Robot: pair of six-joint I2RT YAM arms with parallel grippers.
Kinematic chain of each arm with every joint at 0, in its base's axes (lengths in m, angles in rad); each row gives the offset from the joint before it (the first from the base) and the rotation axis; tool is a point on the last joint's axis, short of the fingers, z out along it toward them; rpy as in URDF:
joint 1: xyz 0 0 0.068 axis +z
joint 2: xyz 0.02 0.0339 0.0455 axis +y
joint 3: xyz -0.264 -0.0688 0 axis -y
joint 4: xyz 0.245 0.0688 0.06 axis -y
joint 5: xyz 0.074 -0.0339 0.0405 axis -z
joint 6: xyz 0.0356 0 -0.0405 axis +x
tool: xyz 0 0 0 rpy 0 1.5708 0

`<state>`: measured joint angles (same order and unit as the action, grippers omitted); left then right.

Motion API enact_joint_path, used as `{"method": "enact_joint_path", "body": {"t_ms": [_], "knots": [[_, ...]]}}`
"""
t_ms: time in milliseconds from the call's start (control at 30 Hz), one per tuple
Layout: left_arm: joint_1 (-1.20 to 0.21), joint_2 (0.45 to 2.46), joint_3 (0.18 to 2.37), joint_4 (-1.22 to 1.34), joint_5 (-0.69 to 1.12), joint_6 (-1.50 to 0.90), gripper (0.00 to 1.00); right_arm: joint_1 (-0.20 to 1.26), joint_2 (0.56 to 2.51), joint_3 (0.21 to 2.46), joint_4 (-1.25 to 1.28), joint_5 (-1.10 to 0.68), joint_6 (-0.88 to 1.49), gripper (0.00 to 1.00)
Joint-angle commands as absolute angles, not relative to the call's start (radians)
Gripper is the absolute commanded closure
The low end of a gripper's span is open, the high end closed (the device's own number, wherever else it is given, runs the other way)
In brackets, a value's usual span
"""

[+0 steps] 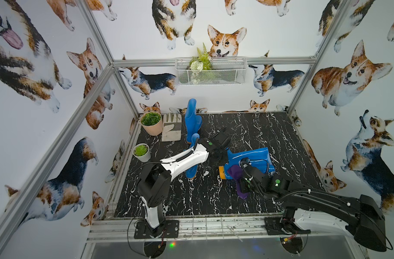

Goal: Wipe the rubber boots with a cloth
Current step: Wipe the dirt off the rubber boot.

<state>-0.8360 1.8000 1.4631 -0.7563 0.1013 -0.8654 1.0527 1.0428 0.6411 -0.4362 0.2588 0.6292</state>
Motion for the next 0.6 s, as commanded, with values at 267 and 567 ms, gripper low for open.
{"method": "enact_joint_path", "body": {"t_ms": [267,567], "knots": [[-0.803,1.846,1.642,-0.946,0.284,-0.783,1.0,1.182,1.077,0.61,-0.138,0.449,0.338,1.0],[-0.721,1.825,1.563,-0.827,0.48,-0.828,1.0,0.94,0.848,0.476,-0.23,0.56,0.418,1.0]]}}
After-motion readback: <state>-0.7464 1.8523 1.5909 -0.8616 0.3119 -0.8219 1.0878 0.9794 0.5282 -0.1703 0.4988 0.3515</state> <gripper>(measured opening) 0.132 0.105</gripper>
